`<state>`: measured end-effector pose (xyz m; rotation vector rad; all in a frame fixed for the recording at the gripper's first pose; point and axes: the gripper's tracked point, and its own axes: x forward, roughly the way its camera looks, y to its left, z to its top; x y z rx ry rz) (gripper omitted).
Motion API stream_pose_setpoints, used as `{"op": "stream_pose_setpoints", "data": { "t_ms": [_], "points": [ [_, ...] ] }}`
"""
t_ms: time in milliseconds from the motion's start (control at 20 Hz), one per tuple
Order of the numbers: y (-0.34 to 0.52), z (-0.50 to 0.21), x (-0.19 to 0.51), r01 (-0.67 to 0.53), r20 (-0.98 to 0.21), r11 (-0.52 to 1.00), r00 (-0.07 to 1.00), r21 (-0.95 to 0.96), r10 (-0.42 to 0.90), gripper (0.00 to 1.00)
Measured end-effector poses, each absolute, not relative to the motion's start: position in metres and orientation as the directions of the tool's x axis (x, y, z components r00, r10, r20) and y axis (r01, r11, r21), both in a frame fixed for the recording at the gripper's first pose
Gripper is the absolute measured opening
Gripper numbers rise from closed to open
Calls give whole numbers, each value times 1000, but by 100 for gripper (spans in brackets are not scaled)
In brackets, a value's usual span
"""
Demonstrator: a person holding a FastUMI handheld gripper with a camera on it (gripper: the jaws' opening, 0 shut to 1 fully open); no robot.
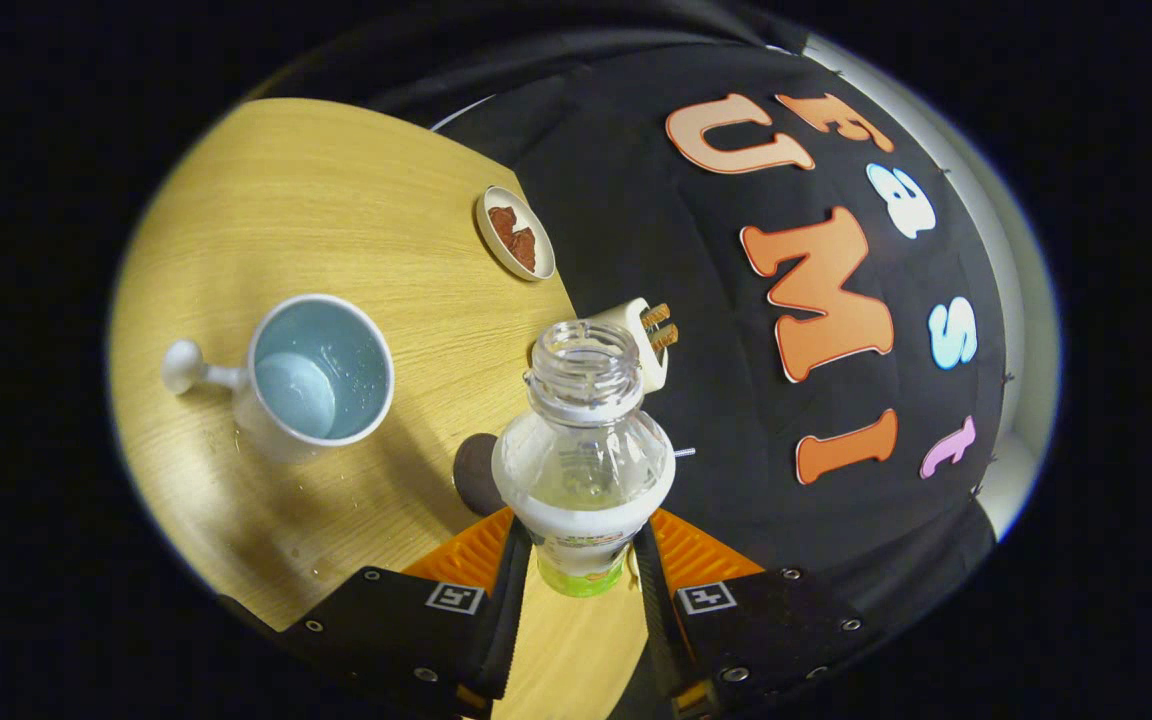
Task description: Take the bottle from table, then pour the juice into the cup, finally place the bottle on the coaster
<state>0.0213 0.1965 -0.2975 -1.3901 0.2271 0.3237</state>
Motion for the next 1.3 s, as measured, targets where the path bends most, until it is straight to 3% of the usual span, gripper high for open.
{"op": "stream_pose_setpoints", "data": {
  "t_ms": [450,1300],
  "points": [
    [202,-280,31,-276,-283,-63,949,-959,140,56],
    [219,-276,39,-197,-265,-316,946,-928,188,55]
  ]
}}
